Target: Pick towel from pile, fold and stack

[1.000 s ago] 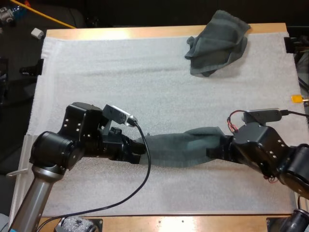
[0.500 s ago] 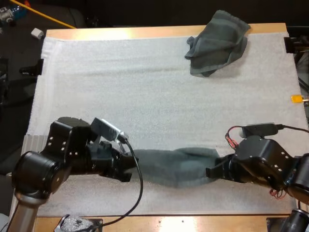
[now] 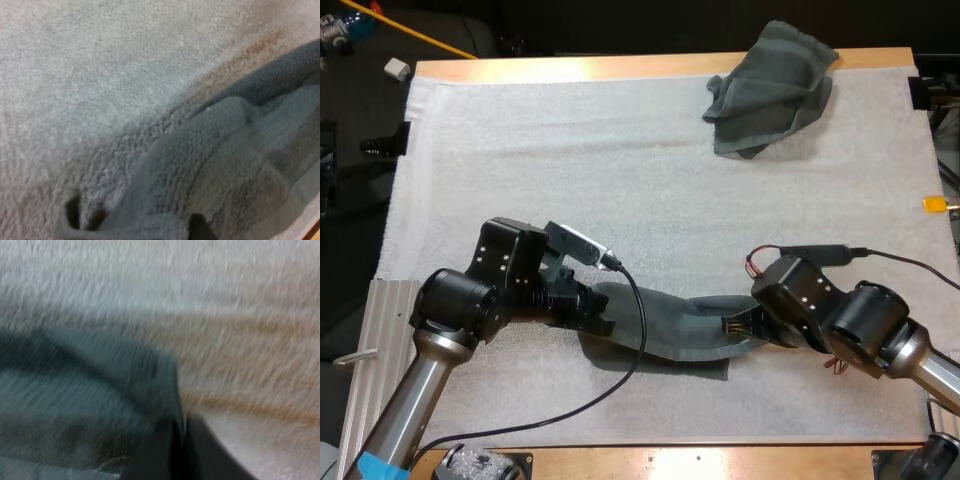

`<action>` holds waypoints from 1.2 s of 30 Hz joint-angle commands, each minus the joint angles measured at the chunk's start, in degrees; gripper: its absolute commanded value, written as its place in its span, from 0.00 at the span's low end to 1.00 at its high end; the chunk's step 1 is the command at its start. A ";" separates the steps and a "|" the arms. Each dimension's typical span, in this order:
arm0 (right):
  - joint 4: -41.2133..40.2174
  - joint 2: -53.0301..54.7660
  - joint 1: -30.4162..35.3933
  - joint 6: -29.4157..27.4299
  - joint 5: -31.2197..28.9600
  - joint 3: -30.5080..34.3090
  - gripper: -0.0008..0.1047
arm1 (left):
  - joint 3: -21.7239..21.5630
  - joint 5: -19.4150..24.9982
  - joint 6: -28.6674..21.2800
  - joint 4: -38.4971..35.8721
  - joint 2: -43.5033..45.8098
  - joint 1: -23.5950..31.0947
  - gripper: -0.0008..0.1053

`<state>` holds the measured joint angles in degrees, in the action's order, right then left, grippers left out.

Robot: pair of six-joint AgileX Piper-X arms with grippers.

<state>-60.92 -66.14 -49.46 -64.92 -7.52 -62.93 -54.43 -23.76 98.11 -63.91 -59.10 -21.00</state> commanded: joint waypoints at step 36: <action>33.79 -21.60 21.71 -0.04 7.81 -1.49 0.01 | -0.17 6.73 -0.32 30.02 -28.39 8.26 0.03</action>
<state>-28.96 -87.35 -28.18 -65.27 0.00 -64.30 -54.59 -17.63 97.29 -35.70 -86.91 -13.28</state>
